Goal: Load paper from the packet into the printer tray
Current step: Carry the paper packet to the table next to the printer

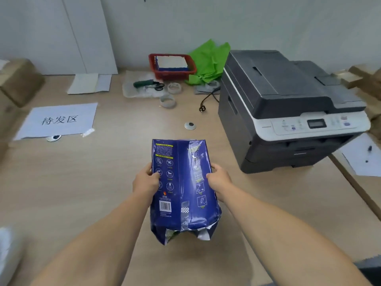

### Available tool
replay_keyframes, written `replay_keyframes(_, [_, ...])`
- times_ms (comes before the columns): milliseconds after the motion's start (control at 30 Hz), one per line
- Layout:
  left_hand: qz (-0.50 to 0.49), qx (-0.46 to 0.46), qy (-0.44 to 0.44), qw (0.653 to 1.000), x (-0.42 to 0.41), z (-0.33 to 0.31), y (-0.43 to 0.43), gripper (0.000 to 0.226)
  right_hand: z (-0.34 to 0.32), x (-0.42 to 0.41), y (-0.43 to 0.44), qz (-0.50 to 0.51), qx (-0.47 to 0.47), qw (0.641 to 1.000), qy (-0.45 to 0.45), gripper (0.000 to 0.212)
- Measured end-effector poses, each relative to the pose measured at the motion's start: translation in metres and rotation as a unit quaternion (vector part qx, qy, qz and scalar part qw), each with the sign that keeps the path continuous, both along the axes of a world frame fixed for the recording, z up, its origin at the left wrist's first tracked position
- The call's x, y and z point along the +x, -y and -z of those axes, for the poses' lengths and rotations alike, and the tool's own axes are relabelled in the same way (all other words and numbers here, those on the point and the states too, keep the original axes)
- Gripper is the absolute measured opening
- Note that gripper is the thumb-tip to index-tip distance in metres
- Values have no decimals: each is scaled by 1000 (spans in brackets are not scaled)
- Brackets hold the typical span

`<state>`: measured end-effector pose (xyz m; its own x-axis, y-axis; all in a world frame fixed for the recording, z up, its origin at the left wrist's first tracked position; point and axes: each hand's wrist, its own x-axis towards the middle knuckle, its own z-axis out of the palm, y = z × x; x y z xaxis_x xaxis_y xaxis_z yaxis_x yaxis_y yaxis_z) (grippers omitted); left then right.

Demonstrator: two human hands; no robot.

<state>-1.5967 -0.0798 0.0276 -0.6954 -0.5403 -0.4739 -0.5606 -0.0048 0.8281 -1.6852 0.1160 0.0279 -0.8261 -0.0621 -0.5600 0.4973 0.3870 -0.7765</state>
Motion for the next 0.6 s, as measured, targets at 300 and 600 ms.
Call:
replay_keyframes(300, [-30, -112, 101, 988, -42, 22, -1, 35, 36, -62, 11, -111, 99, 989, 3, 40])
replay_keyframes(600, [-55, -206, 146, 966, -60, 15, -22, 25, 28, -83, -6, -221, 116, 968, 18, 49])
